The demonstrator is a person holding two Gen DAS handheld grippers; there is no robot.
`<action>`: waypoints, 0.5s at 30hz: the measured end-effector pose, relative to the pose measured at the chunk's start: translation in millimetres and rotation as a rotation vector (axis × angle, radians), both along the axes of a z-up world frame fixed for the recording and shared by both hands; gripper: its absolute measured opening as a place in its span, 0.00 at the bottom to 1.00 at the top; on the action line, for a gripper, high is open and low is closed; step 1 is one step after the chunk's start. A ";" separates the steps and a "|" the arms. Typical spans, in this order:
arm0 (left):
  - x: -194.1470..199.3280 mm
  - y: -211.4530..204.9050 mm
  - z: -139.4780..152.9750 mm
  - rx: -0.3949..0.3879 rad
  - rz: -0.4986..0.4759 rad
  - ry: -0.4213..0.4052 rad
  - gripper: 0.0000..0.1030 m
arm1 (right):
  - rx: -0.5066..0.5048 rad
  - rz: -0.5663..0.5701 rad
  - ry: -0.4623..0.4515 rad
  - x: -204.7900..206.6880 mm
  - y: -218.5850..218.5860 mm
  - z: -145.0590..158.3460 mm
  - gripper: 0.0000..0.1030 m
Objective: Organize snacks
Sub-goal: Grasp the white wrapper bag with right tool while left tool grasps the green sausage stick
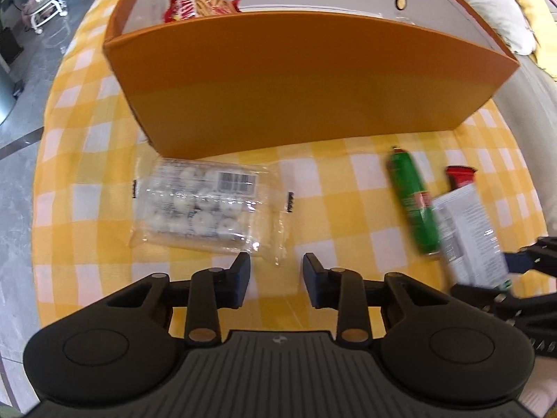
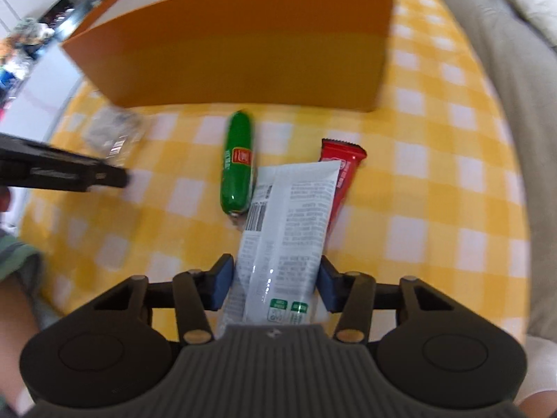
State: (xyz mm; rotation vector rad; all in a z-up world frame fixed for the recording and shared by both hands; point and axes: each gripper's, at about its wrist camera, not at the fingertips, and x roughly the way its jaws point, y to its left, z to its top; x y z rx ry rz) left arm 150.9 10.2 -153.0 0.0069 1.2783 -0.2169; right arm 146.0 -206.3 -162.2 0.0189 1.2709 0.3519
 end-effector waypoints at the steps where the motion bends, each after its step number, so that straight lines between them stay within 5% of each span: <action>1: -0.4 0.0 0.7 -0.030 -0.008 0.004 0.32 | 0.016 0.011 0.009 -1.5 4.0 0.5 0.46; 3: -2.1 -0.4 2.6 -0.080 -0.015 0.009 0.32 | 0.027 0.029 0.016 -3.2 11.1 1.8 0.46; 9: 0.1 9.7 16.7 -0.055 0.080 -0.039 0.45 | 0.019 0.000 0.013 -0.4 18.0 3.3 0.49; 15: -2.1 -2.1 27.6 -0.154 0.106 -0.052 0.47 | 0.003 -0.052 -0.027 3.0 15.3 10.2 0.50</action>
